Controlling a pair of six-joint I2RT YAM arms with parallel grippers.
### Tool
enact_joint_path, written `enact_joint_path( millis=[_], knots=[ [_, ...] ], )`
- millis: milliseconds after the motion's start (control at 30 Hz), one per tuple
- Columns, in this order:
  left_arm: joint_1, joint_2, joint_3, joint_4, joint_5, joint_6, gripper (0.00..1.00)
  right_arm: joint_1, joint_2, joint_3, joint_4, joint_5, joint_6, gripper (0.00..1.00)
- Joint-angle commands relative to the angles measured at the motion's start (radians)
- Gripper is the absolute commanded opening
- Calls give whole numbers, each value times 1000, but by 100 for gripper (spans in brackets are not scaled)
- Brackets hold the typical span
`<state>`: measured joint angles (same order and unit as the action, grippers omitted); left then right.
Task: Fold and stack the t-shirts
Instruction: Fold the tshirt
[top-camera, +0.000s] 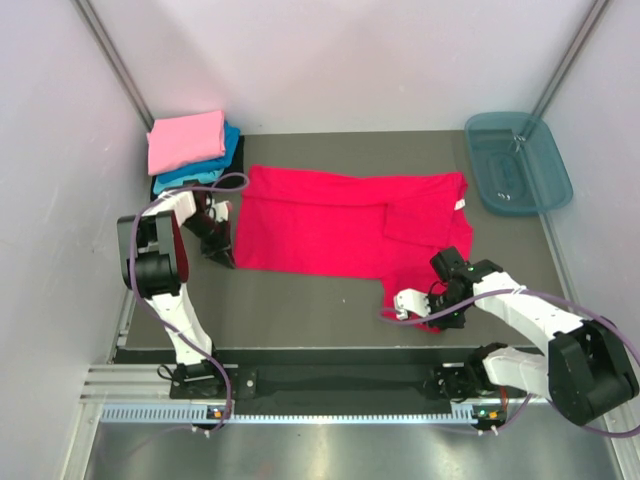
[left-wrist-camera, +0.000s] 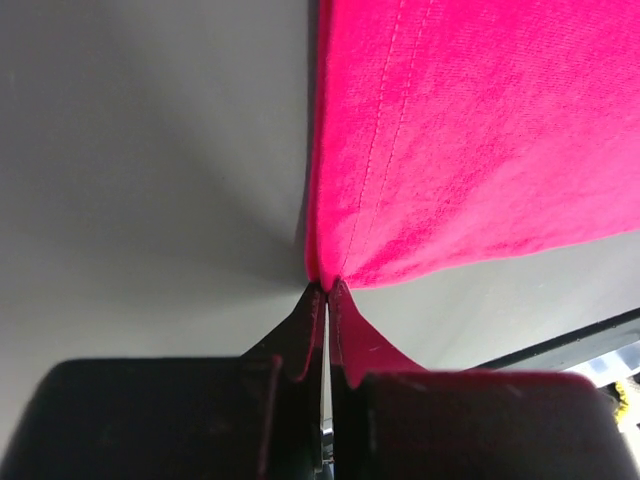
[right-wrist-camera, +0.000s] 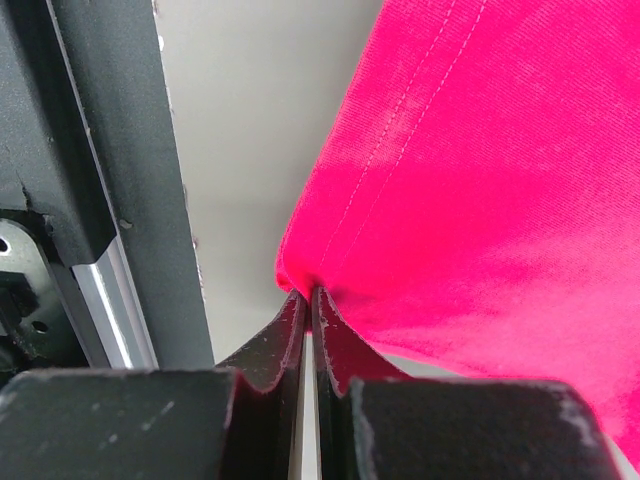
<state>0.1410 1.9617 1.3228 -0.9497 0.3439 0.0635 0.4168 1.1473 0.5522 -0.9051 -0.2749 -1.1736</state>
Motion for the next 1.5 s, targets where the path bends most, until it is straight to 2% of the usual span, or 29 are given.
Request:
enact_joint_path(
  millis=[0,333,567,900,1033,1300,1467],
  knots=[
    [-4,-1,38,-21,29,27,0,-1,-18,23,77,11,18,0],
    [-4,-18,116,-44,87,52,0,-91,-121,100,78,11,132,0],
    [-7,40,228,-44,118,47,0,-191,-75,245,168,23,184,0],
    [-52,104,432,-41,145,62,0,-323,103,503,270,17,175,0],
    [-61,146,499,-26,138,58,0,-361,184,597,304,10,218,0],
    [-66,221,662,-11,96,65,0,-380,406,825,351,36,314,0],
    [-64,253,701,22,87,52,0,-381,540,968,359,68,374,0]
  ],
)
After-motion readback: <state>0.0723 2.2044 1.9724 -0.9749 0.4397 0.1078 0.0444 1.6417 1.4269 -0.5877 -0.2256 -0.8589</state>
